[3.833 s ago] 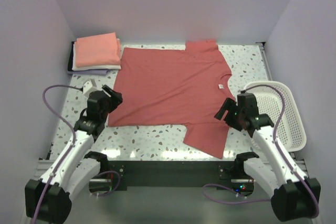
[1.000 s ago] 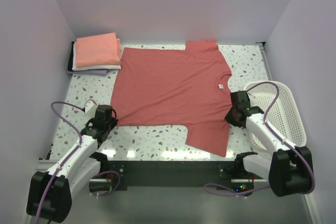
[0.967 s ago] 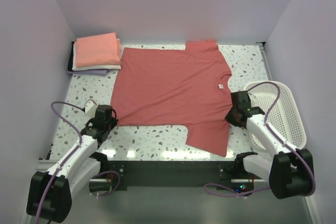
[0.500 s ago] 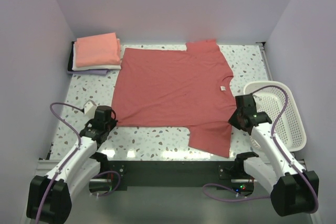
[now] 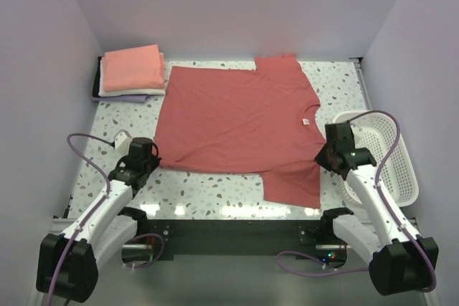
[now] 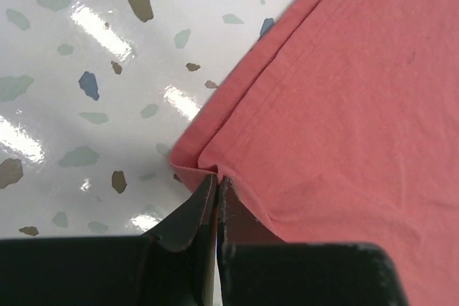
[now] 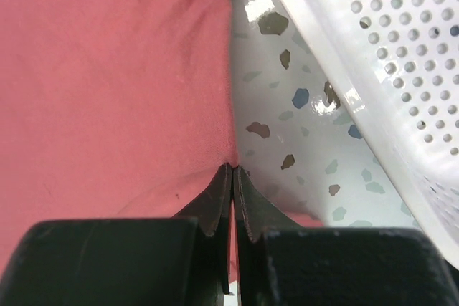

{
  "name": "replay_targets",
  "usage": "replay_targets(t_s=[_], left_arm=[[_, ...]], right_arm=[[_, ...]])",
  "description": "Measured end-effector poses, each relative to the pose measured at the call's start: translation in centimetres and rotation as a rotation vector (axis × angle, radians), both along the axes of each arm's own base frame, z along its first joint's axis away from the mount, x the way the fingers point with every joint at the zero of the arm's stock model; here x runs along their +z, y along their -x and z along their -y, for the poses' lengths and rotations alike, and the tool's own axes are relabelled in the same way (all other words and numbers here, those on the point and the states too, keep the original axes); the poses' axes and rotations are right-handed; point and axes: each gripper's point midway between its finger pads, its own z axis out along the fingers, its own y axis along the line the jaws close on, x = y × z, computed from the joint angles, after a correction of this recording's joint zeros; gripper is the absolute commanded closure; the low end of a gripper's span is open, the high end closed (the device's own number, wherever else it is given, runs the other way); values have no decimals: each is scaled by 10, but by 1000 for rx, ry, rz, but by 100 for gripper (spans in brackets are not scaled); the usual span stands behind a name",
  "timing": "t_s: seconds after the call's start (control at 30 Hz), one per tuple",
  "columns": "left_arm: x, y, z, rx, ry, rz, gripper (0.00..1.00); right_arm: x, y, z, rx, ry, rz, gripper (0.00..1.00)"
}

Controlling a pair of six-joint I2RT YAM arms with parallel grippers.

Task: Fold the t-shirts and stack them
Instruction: Fold the tshirt

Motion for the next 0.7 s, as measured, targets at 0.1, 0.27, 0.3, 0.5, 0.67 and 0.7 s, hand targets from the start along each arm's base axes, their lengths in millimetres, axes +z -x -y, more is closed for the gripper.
replay_targets(t_s=[0.1,0.27,0.3,0.5,0.67,0.7], left_arm=[[8,-5,1,0,3,17,100],[20,-6,1,0,11,53,100],[22,-6,1,0,13,61,100],[27,-19,4,-1,10,49,100],[39,-63,14,-2,4,16,100],[43,-74,16,-1,4,18,100]], right_arm=[[10,-6,-1,0,-2,24,100],[11,-8,-1,-1,-2,24,100],[11,-9,-1,0,-2,21,100],[16,-28,-6,4,-11,-3,100],[22,-66,-18,22,-42,-22,100],[23,-76,-20,23,-45,-25,100]])
